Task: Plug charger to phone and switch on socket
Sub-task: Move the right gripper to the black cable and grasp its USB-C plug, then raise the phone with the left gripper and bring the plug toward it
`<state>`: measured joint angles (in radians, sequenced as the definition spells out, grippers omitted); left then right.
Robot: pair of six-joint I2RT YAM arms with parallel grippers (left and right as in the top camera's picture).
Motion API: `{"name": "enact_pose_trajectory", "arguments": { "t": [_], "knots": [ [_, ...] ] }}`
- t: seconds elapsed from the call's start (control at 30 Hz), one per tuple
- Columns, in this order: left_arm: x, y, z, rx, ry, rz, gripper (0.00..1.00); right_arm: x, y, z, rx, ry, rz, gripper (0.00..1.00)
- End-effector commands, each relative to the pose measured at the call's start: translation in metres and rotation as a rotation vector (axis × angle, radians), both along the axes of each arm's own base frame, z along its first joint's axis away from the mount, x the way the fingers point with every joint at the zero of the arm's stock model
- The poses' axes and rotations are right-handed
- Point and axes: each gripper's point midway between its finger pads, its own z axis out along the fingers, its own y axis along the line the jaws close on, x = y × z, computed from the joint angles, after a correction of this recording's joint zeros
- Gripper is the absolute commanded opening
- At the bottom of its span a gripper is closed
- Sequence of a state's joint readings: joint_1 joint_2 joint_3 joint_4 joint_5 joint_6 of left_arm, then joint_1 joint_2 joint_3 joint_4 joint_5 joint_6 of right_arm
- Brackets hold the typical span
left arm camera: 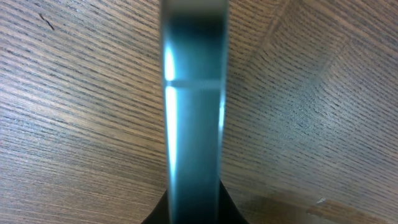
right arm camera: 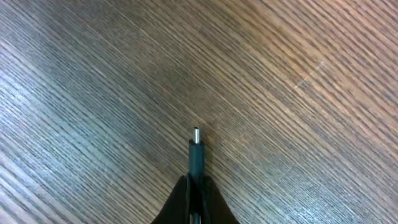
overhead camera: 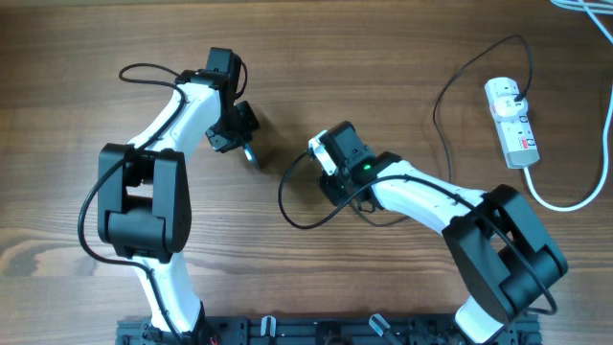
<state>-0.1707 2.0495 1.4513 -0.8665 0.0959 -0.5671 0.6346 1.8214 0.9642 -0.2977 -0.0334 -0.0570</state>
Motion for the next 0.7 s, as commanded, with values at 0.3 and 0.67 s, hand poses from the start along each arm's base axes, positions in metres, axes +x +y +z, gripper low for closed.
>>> {"name": "enact_pose_trajectory", "arguments": {
  "t": [0.3,0.67],
  "knots": [
    [0.011,-0.058,0.050,-0.587,-0.150,-0.283,0.04,-0.006,0.029,0.066,0.423,0.215,-0.003,0.04],
    [0.002,-0.075,0.189,-1.315,-0.645,-0.653,0.04,-0.040,0.089,0.163,0.998,0.590,0.108,0.04]
  ]
}}
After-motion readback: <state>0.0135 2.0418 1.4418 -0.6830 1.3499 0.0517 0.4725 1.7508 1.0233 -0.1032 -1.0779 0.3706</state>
